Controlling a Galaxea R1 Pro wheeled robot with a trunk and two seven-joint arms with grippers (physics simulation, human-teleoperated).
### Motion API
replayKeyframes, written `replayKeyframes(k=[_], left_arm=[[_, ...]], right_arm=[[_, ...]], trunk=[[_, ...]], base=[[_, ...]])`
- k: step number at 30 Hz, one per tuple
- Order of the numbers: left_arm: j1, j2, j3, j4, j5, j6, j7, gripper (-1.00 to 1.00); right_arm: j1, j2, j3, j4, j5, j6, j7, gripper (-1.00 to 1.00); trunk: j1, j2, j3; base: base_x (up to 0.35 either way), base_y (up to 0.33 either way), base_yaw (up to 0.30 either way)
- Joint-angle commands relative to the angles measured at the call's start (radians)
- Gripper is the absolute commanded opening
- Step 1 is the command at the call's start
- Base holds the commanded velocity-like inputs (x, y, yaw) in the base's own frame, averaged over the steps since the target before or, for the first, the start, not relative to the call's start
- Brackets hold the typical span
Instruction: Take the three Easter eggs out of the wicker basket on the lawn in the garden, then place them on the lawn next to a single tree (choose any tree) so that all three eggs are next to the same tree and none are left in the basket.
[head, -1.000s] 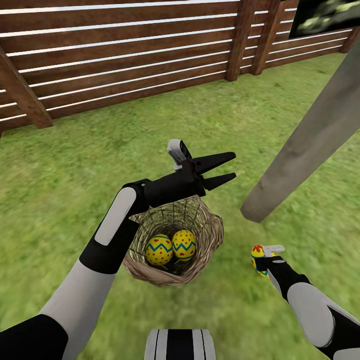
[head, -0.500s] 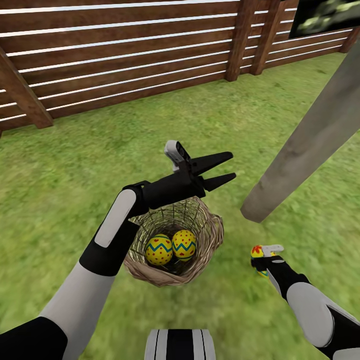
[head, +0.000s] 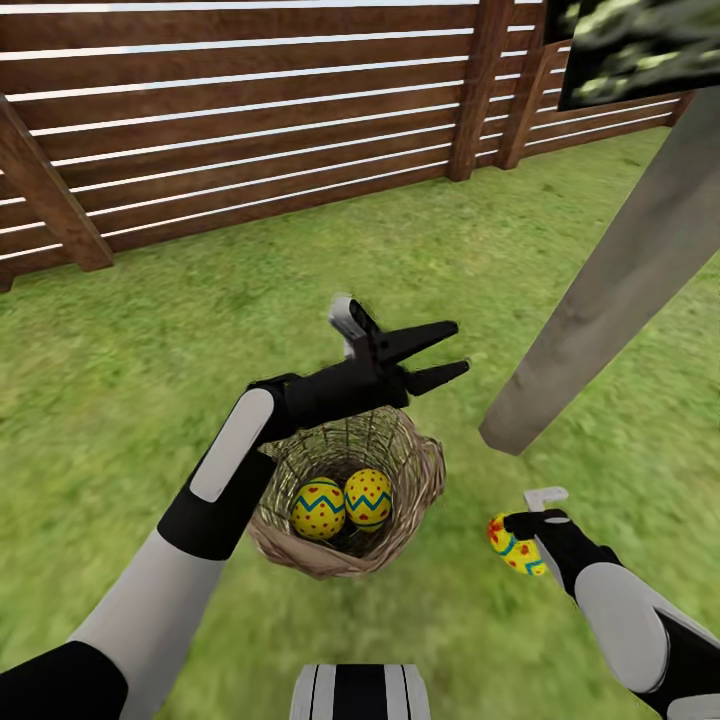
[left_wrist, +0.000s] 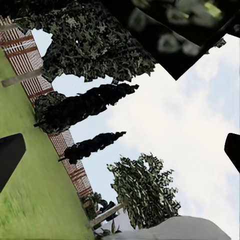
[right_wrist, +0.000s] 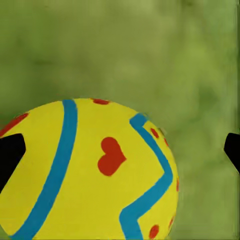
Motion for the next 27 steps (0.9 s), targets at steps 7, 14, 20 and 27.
replayKeyframes(k=[7, 14, 20, 27], left_arm=[[0.039, 0.039, -0.039, 0.009, -0.02, -0.002, -0.004, 1.0], [0.086, 0.041, -0.139, 0.005, -0.02, -0.001, -0.005, 1.0], [0.086, 0.043, -0.135, 0.001, -0.02, 0.001, -0.007, 1.0], [0.084, 0.044, -0.132, -0.003, -0.021, 0.003, -0.007, 1.0]], right_arm=[[-0.001, -0.002, 0.003, 0.011, 0.006, 0.0, -0.032, 1.0], [-0.001, -0.002, 0.003, 0.01, 0.005, 0.001, -0.031, 1.0], [0.001, -0.002, 0.003, 0.01, 0.004, 0.004, -0.03, 1.0], [0.004, -0.004, 0.003, 0.009, -0.001, 0.003, -0.029, 1.0]], trunk=[[0.0, 0.0, -0.001], [0.0, 0.0, -0.001], [-0.002, 0.001, 0.019], [-0.006, 0.003, 0.046]], base=[[0.0, 0.0, 0.0], [0.0, 0.0, 0.0], [0.0, 0.0, 0.0], [-0.075, 0.0, 0.0]])
